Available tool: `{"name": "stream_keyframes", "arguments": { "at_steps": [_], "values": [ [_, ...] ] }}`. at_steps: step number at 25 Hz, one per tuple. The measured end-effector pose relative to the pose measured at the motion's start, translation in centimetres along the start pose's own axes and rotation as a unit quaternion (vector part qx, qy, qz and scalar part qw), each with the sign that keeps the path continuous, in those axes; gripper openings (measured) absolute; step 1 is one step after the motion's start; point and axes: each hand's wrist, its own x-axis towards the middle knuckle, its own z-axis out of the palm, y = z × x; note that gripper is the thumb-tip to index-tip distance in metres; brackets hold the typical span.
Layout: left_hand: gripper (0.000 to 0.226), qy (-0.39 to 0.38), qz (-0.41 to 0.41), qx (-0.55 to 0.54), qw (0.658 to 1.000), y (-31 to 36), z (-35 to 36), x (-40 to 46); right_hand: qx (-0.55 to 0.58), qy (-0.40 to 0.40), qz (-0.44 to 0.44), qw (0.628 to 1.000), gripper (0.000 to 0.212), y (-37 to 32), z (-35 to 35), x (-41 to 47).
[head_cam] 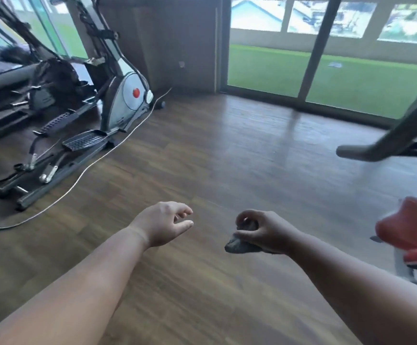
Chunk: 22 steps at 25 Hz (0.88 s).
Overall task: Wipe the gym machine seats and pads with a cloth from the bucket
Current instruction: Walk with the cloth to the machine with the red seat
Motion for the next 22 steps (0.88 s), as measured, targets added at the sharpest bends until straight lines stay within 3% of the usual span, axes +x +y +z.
{"name": "stream_keyframes", "arguments": {
  "at_steps": [3,6,12,16,22],
  "values": [
    [0.031,0.001,-0.026,-0.005,1.0,-1.6,-2.5,4.5,0.035,-0.041,-0.014,0.998,0.055,-1.0,-3.0,6.5],
    [0.031,0.004,-0.025,0.005,1.0,-4.1,-5.6,11.0,-0.043,-0.061,-0.065,0.995,0.058,-2.1,-5.0,13.9],
    [0.029,-0.02,0.048,0.005,0.999,-6.8,-12.8,30.4,-0.053,0.038,-0.032,0.997,0.059,-1.2,-9.4,28.3],
    [0.028,-0.066,0.112,0.024,0.991,-4.0,-15.1,41.8,-0.018,0.087,0.011,0.996,0.058,0.9,-13.1,33.2],
    [0.034,-0.117,0.22,0.11,0.962,5.5,-14.7,58.1,-0.028,0.116,0.101,0.988,0.05,9.2,-21.3,41.3]
  ]
}}
